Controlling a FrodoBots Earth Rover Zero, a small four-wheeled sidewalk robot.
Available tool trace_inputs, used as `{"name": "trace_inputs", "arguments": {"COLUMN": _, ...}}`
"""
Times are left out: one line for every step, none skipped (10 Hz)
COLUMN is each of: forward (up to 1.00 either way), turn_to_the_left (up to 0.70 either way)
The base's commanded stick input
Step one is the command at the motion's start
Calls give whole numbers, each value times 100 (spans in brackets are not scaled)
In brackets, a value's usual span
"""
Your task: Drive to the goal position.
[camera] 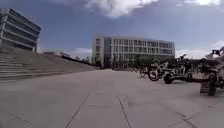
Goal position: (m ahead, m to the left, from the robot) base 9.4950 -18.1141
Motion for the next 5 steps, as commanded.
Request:
{"name": "trace_inputs", "arguments": {"forward": 50, "turn_to_the_left": 1}}
{"name": "trace_inputs", "arguments": {"forward": 50, "turn_to_the_left": 1}}
{"name": "trace_inputs", "arguments": {"forward": 50, "turn_to_the_left": 1}}
{"name": "trace_inputs", "arguments": {"forward": 50, "turn_to_the_left": 1}}
{"name": "trace_inputs", "arguments": {"forward": 50, "turn_to_the_left": 1}}
